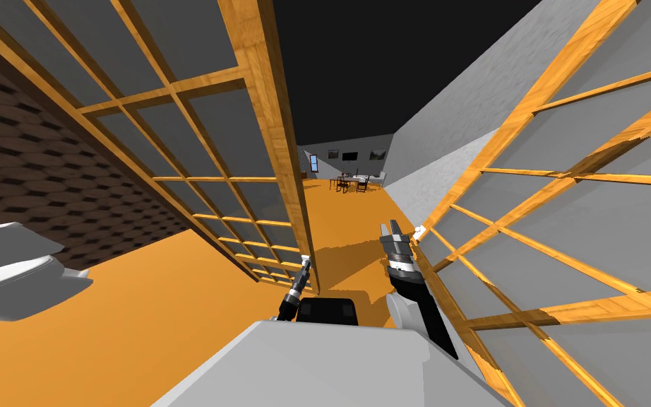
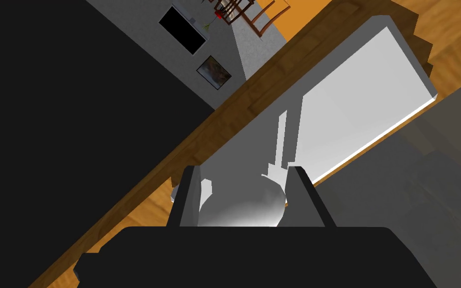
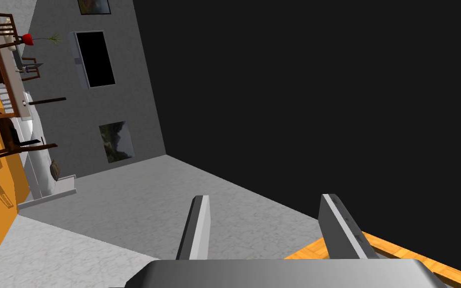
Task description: Push the door open
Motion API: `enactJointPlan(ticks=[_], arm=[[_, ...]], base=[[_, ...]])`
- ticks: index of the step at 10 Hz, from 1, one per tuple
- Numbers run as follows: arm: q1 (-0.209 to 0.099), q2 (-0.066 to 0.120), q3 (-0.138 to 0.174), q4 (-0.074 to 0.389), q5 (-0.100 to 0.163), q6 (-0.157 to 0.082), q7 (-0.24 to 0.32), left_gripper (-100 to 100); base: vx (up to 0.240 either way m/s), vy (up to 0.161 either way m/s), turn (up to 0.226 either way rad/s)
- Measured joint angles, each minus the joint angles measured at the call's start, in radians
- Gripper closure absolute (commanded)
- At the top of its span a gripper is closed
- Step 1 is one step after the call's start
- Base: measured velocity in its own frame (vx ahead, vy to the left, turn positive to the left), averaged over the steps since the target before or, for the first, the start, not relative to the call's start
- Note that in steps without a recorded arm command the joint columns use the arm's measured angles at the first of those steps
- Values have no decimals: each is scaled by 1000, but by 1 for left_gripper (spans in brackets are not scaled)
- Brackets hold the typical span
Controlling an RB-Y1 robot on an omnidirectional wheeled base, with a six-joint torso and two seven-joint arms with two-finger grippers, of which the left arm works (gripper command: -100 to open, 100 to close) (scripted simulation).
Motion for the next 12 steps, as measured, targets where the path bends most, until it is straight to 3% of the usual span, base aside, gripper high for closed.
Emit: enactJointPlan(ticks=[2,4,6,7,8,10,12], arm=[[2,1,-1,-3,1,2,6,100],[-38,-8,8,59,12,-24,22,100],[-26,-4,6,39,16,-15,45,100],[-9,-3,2,8,15,1,46,100],[-19,-5,4,26,16,-11,45,100],[-1,-1,1,-4,15,4,47,100],[-29,0,6,37,18,-13,51,100]], base=[[-2,3,-10],[15,-15,-3],[13,-11,9],[8,3,5],[0,-10,-9],[-2,6,-8],[15,-7,0]])
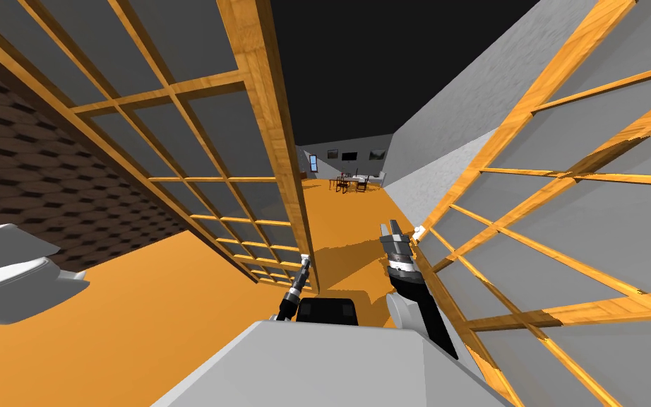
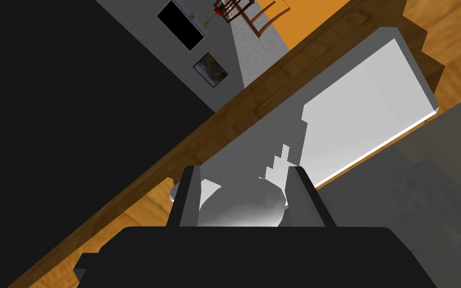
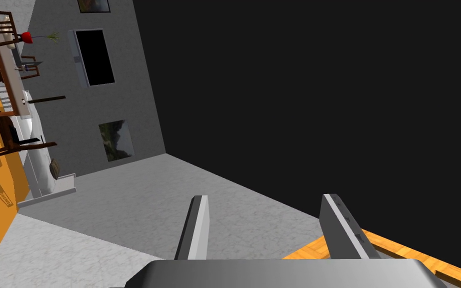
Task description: Push the door open
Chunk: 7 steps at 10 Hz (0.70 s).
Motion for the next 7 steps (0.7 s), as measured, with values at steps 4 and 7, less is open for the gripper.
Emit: enactJointPlan(ticks=[4,7], arm=[[-12,-3,3,28,14,-18,39,100],[-4,-2,0,-1,12,6,39,100]], base=[[11,-1,-5],[-6,-7,6]])
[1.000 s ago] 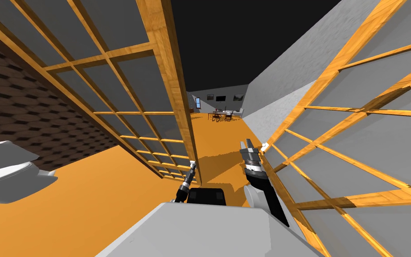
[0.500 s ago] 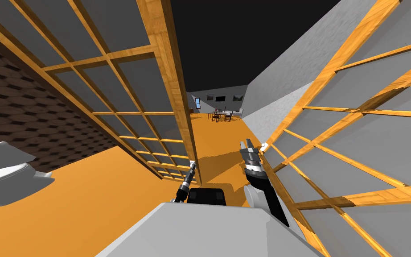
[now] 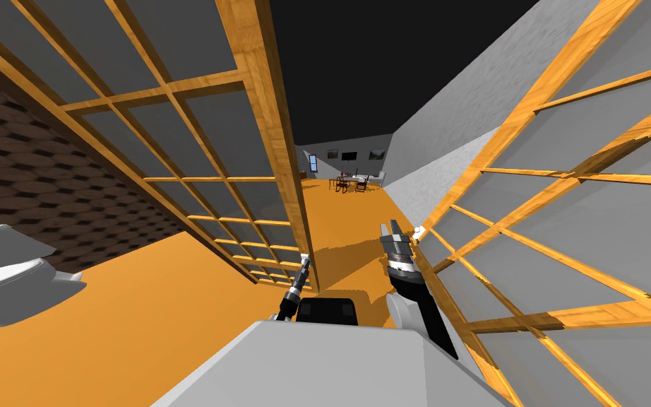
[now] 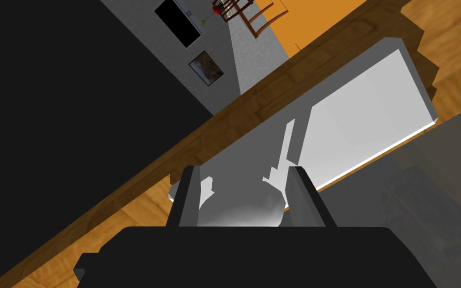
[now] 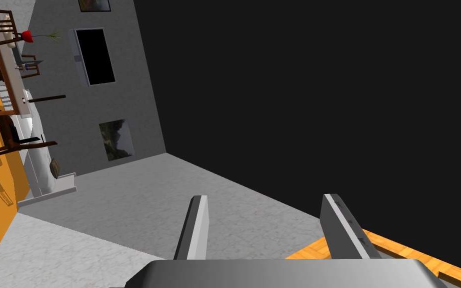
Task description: Push the door open
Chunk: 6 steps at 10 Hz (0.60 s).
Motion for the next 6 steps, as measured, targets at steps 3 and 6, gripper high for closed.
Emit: enactJointPlan(ticks=[3,6], arm=[[-3,-6,2,11,1,-9,-4,100],[-12,-15,-3,37,13,-15,43,100]], base=[[12,-6,-17],[40,-27,-21]])
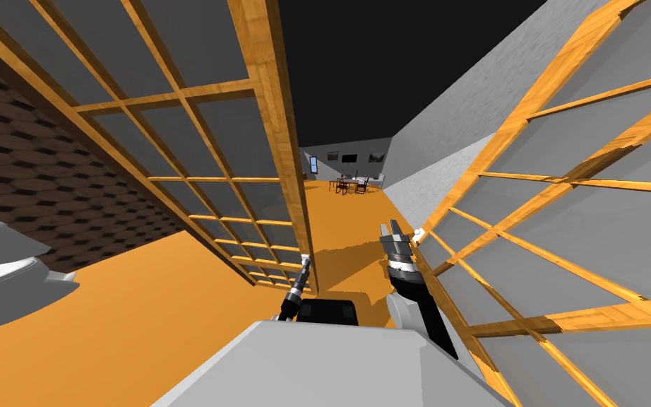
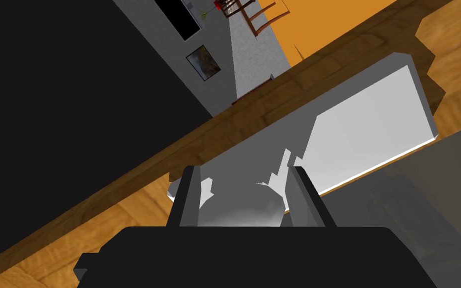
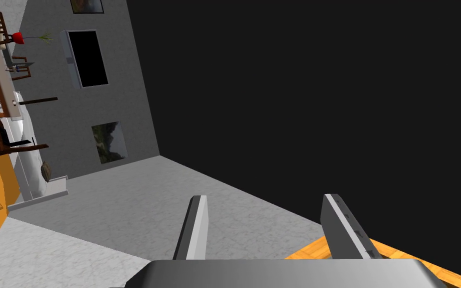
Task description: Push the door open
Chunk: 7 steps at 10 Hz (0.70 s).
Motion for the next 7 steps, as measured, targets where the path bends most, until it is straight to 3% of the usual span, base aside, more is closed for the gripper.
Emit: enactJointPlan(ticks=[2,6,7], arm=[[6,6,0,-22,12,21,47,100],[-10,1,13,-2,52,3,153,100],[0,6,12,-29,57,20,175,100]], base=[[63,-17,-31],[70,-25,-22],[62,-12,-10]])
